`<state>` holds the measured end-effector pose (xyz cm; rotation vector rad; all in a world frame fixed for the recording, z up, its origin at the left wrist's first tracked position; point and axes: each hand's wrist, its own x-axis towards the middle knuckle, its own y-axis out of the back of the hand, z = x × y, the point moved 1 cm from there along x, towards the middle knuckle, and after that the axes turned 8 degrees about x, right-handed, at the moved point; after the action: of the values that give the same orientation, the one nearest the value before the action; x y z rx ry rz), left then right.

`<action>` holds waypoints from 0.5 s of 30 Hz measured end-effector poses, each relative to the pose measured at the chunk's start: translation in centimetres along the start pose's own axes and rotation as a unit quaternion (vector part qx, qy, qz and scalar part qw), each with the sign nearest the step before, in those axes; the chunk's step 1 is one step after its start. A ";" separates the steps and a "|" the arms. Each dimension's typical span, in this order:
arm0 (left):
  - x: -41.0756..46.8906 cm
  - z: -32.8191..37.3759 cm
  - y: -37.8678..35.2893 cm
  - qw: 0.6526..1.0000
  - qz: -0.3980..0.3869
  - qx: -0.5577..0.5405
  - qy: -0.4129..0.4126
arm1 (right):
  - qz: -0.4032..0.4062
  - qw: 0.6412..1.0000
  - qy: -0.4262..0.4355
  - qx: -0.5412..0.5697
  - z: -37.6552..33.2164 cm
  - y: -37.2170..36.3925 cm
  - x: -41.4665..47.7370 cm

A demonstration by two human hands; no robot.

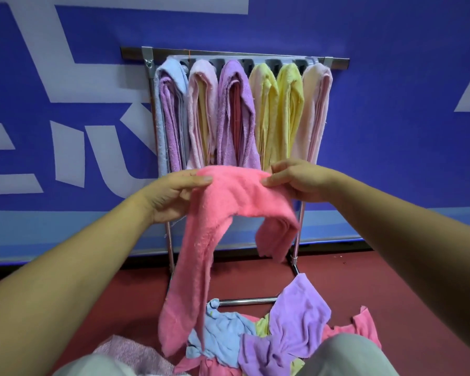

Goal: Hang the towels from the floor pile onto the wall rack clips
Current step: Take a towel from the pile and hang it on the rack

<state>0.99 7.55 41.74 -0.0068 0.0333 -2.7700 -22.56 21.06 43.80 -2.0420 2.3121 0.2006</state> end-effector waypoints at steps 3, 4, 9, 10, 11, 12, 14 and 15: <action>0.4 1.8 -0.9 1.000 -0.012 -0.003 -0.011 | -0.097 0.994 -0.015 0.052 0.3 -0.8 0.1; 0.5 2.3 -1.2 1.000 -0.016 0.007 -0.014 | -0.134 0.988 -0.016 0.078 0.1 -1.4 0.0; 1.3 4.5 -2.1 0.999 -0.039 0.035 -0.010 | -0.199 0.975 -0.004 0.100 -1.9 -3.0 0.2; 1.5 4.8 -1.9 0.998 -0.046 0.043 -0.008 | -0.195 0.976 -0.003 0.100 -2.4 -2.9 0.3; 1.6 5.1 -1.7 0.997 -0.055 0.057 -0.001 | -0.187 0.977 0.001 0.106 -2.9 -2.7 0.2; 1.8 5.3 -1.5 0.995 -0.063 0.074 0.008 | -0.187 0.976 0.013 0.114 -3.5 -2.5 0.0; 2.1 5.7 -1.4 0.993 -0.057 0.104 0.027 | -0.198 0.972 0.035 0.118 -4.6 -1.9 -0.3; 2.3 5.9 -1.5 0.992 -0.049 0.111 0.031 | -0.194 0.973 0.040 0.115 -5.2 -1.7 -0.6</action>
<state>-1.63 7.99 47.67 0.1399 -0.2643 -2.8546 -20.60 20.78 48.91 -2.3506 1.8151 -0.1614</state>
